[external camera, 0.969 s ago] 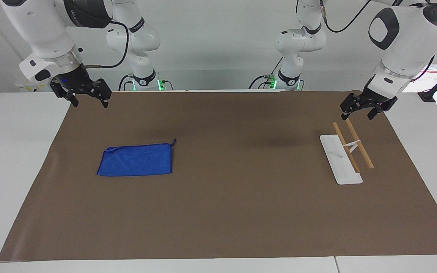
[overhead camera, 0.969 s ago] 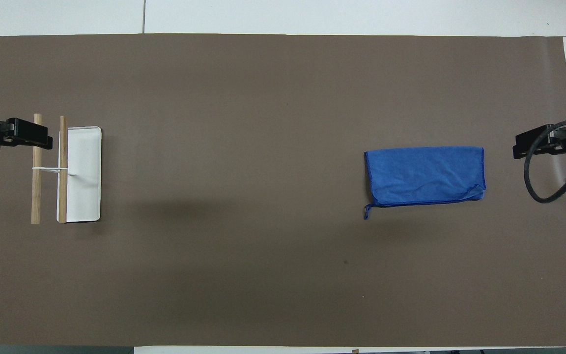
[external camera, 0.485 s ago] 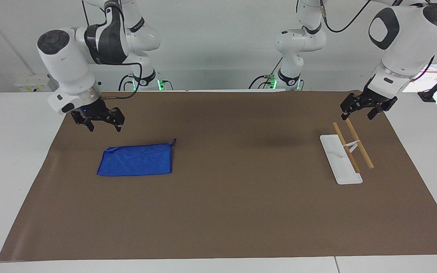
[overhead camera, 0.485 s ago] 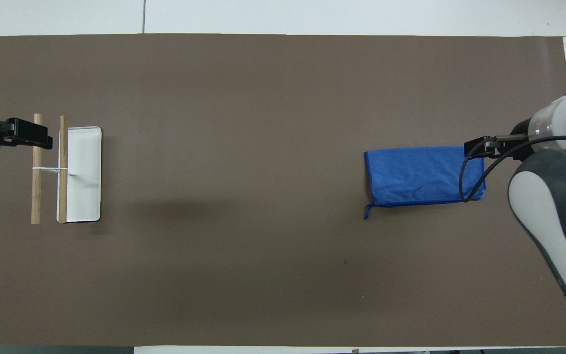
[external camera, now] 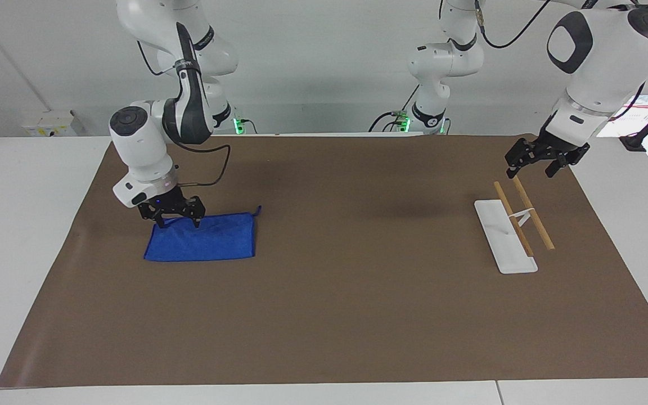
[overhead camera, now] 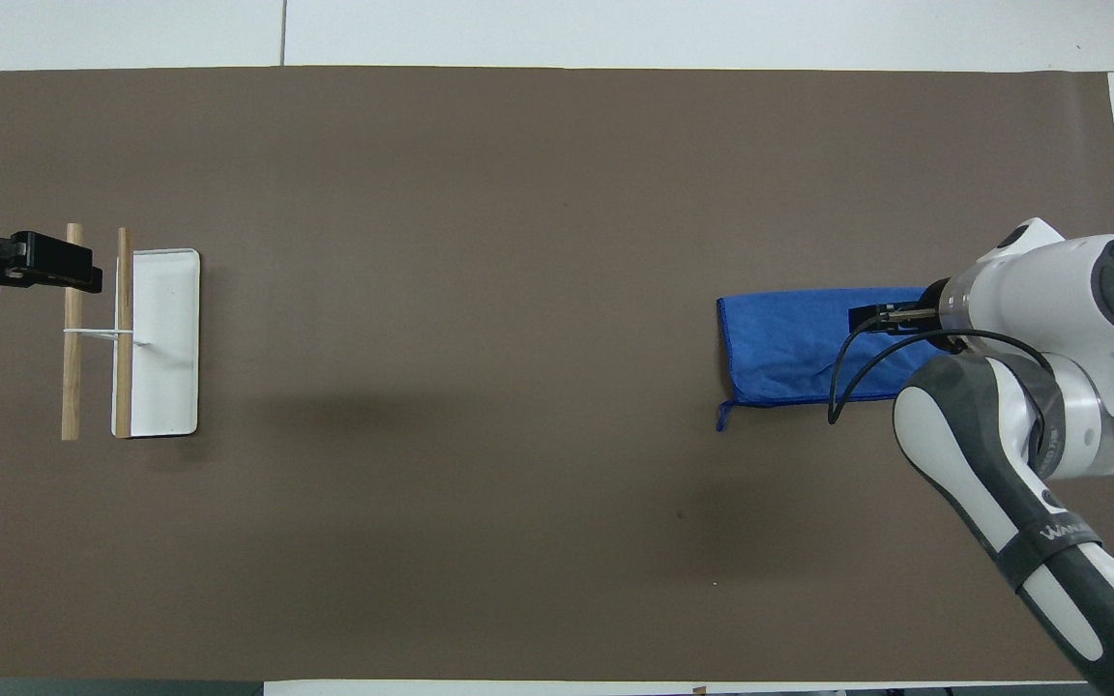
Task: Right arm passes towel to left arm to hang
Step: 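Reach the right gripper down to the blue towel and grasp its edge, then lift the towel with the right gripper while the left gripper reaches toward it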
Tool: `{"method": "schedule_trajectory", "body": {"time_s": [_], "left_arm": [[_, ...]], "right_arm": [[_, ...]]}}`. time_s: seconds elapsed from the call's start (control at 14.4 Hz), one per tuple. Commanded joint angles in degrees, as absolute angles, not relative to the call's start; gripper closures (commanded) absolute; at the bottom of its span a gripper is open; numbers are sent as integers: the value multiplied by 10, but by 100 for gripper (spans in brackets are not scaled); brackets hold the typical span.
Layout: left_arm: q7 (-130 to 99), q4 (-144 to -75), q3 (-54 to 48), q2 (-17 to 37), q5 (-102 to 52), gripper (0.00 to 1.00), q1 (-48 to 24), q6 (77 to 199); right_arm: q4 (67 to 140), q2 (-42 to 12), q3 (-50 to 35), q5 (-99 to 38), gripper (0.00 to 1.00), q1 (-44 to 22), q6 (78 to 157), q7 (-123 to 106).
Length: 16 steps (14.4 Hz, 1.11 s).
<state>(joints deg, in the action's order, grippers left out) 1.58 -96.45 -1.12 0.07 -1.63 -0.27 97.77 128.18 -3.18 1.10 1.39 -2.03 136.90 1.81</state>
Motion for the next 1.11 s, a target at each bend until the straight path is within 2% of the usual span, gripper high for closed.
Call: {"method": "schedule_trajectory", "body": {"time_s": [0.0,0.35,0.76,0.83,0.9,0.97,1.04], "left_arm": [[14,-983,-11,-11,-10,0,1,996],[14,-983,-11,-11,-10,0,0,997],[14,-981,-11,-10,-10,0,1,1000],[14,-981,-11,-10,-10,0,1,1000],[14,-981,-11,-11,-10,0,1,1000],[14,-981,-11,-11,-11,0,1,1000],[13,-981,-11,-10,-10,0,1,999]], "right_arm": [[1305,-41,10,12,0,-7,1405,-31],[1306,-87,10,11,0,-3,1459,-69],[1323,-95,10,10,1,-2,1464,-56],[1323,-95,10,10,14,-4,1464,-55],[1323,-96,10,10,36,-4,1464,-54],[1323,-95,9,9,59,-4,1463,-52],[1323,-95,10,9,90,-4,1463,-48]]}}
